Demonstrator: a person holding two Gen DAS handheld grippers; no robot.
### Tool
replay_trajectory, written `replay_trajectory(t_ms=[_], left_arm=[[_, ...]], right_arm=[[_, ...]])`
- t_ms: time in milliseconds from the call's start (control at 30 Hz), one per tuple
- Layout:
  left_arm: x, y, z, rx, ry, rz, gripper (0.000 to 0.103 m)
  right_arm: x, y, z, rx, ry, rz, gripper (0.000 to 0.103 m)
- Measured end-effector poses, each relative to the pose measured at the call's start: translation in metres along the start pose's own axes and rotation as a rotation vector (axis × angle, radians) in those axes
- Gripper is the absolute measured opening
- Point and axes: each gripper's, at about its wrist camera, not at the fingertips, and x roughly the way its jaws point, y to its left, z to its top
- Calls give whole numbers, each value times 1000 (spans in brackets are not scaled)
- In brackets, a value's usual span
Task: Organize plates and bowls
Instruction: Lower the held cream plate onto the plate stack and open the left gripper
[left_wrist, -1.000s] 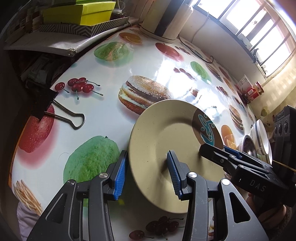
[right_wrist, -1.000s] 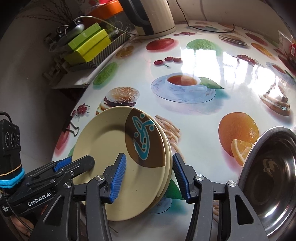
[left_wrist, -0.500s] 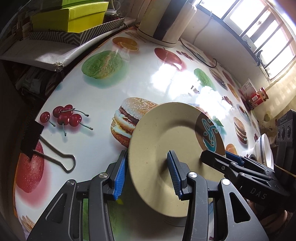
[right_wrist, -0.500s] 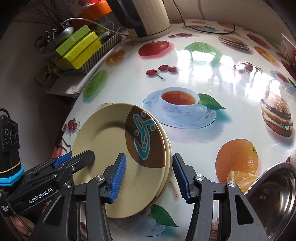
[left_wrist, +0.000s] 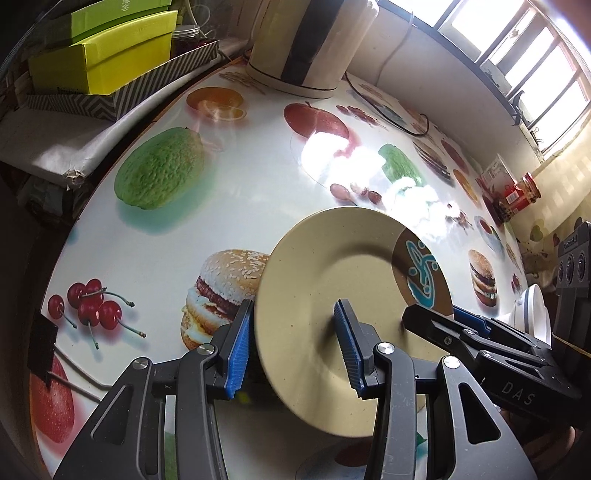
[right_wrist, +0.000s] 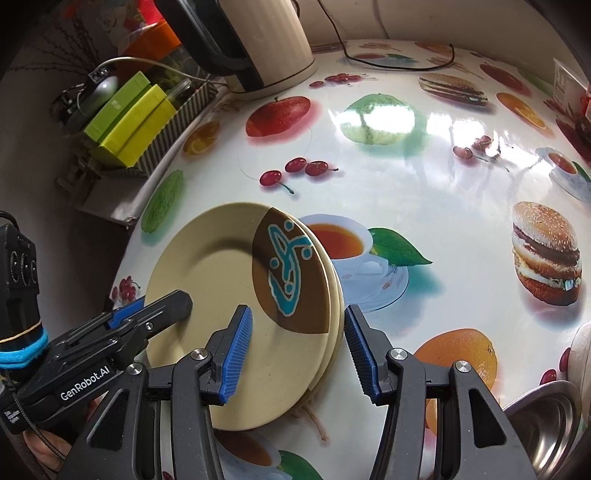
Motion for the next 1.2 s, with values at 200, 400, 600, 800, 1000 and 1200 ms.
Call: replay_trajectory(t_ms=[200, 400, 600, 800, 1000, 1200], left_arm=[[9, -16, 9, 28, 13, -9, 44], [16, -31, 12, 50, 22, -15, 44], [20, -41, 15, 56, 26, -15, 44], [20, -42, 15, 63, 22, -9, 44], [11, -48, 13, 95, -4, 14, 45], [-8, -52, 4, 106, -40, 27, 46]], right_arm=[[-3, -15, 9, 36, -15, -7, 53], [-8, -31, 12, 65, -30, -17, 53], [-13, -45, 14, 85, -42, -29, 53], [-15, -51, 15, 95, -43, -18, 53], [-18, -53, 14, 109, -52, -2, 53], [-40, -48, 9, 85, -111, -18, 56]])
